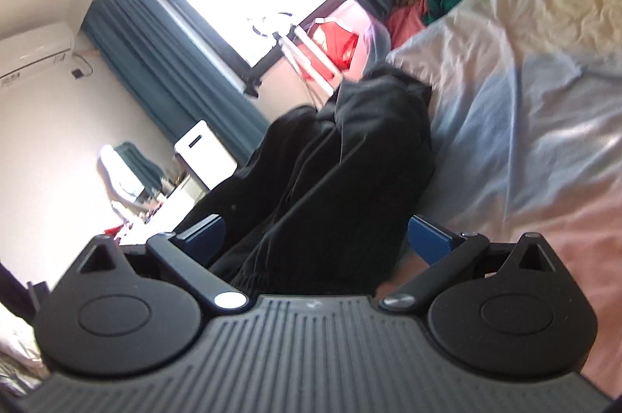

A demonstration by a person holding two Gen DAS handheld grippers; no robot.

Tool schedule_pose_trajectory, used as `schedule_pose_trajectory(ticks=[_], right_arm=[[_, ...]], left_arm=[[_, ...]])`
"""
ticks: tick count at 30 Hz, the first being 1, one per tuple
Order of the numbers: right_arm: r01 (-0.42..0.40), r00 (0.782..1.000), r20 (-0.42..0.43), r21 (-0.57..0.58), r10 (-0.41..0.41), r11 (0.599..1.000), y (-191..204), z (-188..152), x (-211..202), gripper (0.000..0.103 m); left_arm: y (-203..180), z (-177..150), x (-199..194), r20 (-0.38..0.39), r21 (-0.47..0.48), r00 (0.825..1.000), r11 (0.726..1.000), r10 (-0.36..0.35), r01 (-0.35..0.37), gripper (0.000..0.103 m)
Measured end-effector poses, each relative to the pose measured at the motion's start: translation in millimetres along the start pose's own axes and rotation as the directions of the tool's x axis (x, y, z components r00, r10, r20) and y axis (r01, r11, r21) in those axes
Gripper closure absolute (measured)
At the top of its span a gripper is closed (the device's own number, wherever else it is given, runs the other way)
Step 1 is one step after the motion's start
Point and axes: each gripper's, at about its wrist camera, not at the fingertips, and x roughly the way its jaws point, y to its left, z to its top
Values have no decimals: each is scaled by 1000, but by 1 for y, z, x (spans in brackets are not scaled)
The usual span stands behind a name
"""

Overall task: Fold clothes
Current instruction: 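Grasp the trouser fabric with the right tool while the left tool holds the cuff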

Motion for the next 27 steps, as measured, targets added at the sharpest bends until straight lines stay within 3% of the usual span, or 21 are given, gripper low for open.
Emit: schedule_pose_trajectory(ticks=[2, 4, 6, 8, 13, 17, 22, 24, 27], right_arm=[[9, 999, -50, 50, -7, 999, -11, -12, 20, 10], [21, 995, -99, 100, -11, 995, -23, -24, 39, 31], [35, 989, -149, 149, -12, 988, -34, -35, 59, 58], [35, 982, -187, 196, 3, 980, -46, -45, 78, 70], [-120, 969, -177, 270, 172, 955, -58, -48, 109, 68], [-204, 950, -182, 258, 255, 944, -55, -45, 132, 65], [-198, 947, -232, 123, 222, 972, -33, -34, 140, 67], [-188, 952, -235, 63, 198, 980, -23, -25, 137, 76], [-166, 965, -212, -24, 157, 986, 0, -8, 119, 79]], left_arm=[[8, 0, 11, 19, -34, 1000, 999, -10, 11, 84], [14, -1, 20, 34, -68, 999, 998, -11, 13, 84], [20, 0, 25, 44, -110, 999, 994, -2, 7, 84], [20, 4, 32, 62, -126, 998, 992, 2, 6, 84], [23, 17, 46, 108, -159, 994, 987, -3, 20, 84], [33, 21, 58, 103, -210, 995, 978, 6, 16, 84], [40, 21, 69, 101, -204, 995, 979, 14, 7, 83], [42, 20, 70, 104, -203, 995, 979, 8, 13, 83], [42, 20, 69, 100, -205, 995, 978, -9, 30, 83]])
